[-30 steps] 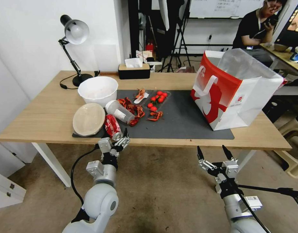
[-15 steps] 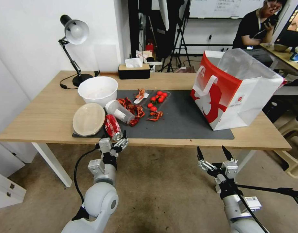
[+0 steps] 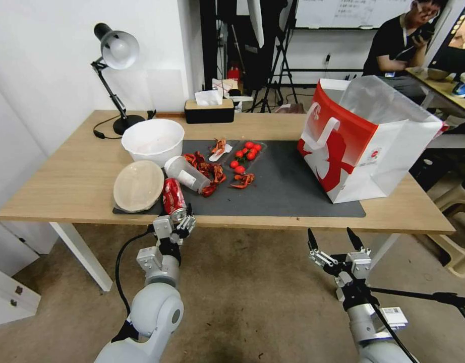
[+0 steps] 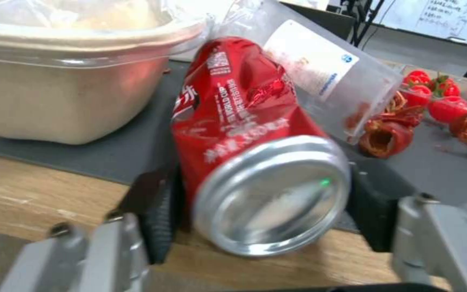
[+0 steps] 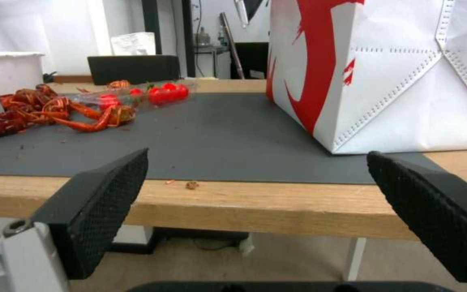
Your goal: Pick up the trash from the table and place it into the takeout bag.
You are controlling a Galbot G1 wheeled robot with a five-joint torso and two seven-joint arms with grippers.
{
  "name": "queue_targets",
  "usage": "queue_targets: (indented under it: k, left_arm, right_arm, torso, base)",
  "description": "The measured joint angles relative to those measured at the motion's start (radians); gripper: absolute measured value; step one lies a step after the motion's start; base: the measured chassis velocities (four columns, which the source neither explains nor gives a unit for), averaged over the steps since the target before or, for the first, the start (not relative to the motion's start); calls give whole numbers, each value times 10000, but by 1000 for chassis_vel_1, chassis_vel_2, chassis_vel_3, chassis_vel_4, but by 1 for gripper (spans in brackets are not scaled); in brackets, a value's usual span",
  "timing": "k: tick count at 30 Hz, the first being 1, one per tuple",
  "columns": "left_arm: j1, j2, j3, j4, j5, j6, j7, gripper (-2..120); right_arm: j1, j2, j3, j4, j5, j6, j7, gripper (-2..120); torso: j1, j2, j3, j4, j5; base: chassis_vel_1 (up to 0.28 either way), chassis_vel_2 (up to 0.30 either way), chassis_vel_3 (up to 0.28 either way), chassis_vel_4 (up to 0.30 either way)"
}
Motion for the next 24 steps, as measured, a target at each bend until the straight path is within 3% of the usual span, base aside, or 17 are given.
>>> queue_targets:
  k: [3,13,24]
  left_arm:
    - [21,6,-25,-13,-7,1,-8,53]
    - [122,71,-115,-139,-6,-150,136,52]
    - [598,165,-219,-456,194,-539,904,52]
  right_arm:
    - [20,1,-11,-18,-16,3,2,100]
    - [88,2,-41,-47,-102,4,10,100]
    - [102,22,-84,-24,-156,-7,21,100]
  torso:
    - [0,0,0,0,0]
    - [0,-1,0,0,0]
    - [0,-1,0,1,0]
  base:
    - [0,0,0,0]
    - [0,0,0,0]
    - [0,0,0,0]
